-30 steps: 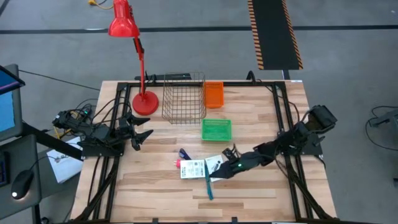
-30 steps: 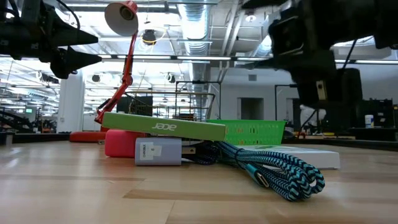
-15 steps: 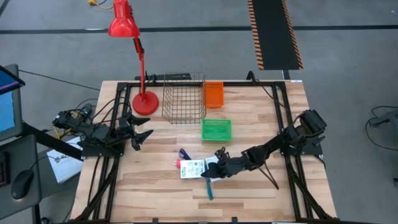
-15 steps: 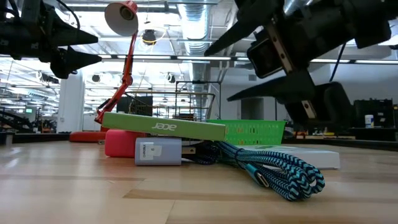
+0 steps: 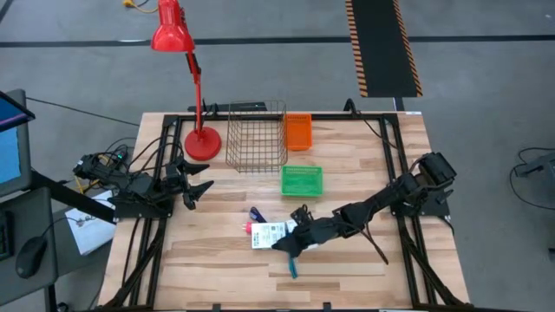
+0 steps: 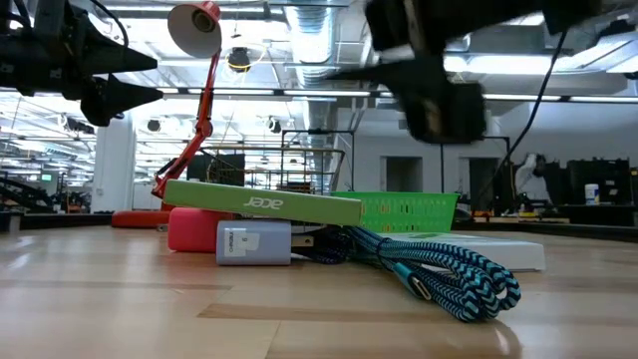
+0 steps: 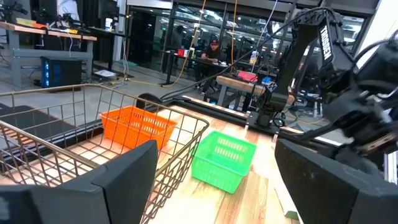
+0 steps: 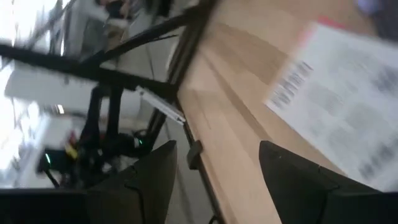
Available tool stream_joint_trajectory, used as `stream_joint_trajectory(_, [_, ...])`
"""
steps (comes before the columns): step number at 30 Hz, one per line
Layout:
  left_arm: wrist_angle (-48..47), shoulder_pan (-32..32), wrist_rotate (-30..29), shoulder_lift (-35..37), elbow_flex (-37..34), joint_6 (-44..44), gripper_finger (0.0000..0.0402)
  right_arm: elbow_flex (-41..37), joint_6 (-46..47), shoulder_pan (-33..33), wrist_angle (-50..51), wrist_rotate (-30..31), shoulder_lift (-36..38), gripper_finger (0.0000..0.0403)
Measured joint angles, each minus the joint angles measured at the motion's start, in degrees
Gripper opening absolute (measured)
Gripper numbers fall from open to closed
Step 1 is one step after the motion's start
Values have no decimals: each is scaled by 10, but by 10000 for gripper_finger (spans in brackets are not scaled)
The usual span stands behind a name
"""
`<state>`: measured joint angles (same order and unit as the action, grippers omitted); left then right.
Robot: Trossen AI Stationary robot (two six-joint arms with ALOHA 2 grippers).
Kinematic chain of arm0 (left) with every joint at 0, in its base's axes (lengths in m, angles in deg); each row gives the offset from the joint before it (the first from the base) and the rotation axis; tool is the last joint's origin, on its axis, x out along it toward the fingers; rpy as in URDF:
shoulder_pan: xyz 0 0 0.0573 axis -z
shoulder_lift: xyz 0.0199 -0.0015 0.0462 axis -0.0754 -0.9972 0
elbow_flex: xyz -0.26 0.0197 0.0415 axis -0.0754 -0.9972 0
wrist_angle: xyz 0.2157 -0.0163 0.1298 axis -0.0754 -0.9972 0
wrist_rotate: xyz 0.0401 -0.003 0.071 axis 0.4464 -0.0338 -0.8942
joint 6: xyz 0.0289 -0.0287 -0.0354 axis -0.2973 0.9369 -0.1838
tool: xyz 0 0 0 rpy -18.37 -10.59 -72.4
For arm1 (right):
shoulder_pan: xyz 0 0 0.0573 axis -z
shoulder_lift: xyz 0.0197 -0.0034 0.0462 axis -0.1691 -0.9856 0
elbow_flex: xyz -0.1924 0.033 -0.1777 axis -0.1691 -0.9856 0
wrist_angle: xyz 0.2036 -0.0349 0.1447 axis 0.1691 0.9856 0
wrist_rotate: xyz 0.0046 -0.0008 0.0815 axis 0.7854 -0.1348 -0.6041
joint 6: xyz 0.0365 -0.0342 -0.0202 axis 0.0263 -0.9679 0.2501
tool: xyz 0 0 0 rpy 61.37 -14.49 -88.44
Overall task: Pick and place items into bin
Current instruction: Put the left card reader box into the green bin
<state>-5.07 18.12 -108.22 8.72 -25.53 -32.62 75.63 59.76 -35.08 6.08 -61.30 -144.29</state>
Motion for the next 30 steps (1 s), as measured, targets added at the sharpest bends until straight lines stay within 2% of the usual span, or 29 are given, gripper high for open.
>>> stream_joint_trajectory(5, [0, 0, 0, 0, 0, 0, 314, 74, -195, -9, 80, -8, 0, 210])
stream_joint_trajectory(11, [0, 0, 0, 0, 0, 0, 314, 202, -280, -21, 308, 25, 0, 181])
stream_joint_trajectory(15, [0, 0, 0, 0, 0, 0, 314, 279, -282, -32, 455, 79, -3, 158])
stream_joint_trajectory(18, [0, 0, 0, 0, 0, 0, 314, 312, -279, -44, 528, 94, -3, 144])
stream_joint_trajectory(24, [0, 0, 0, 0, 0, 0, 314, 321, -225, -65, 602, 114, -4, 122])
stream_joint_trajectory(30, [0, 0, 0, 0, 0, 0, 314, 321, -94, -74, 594, 125, -5, 117])
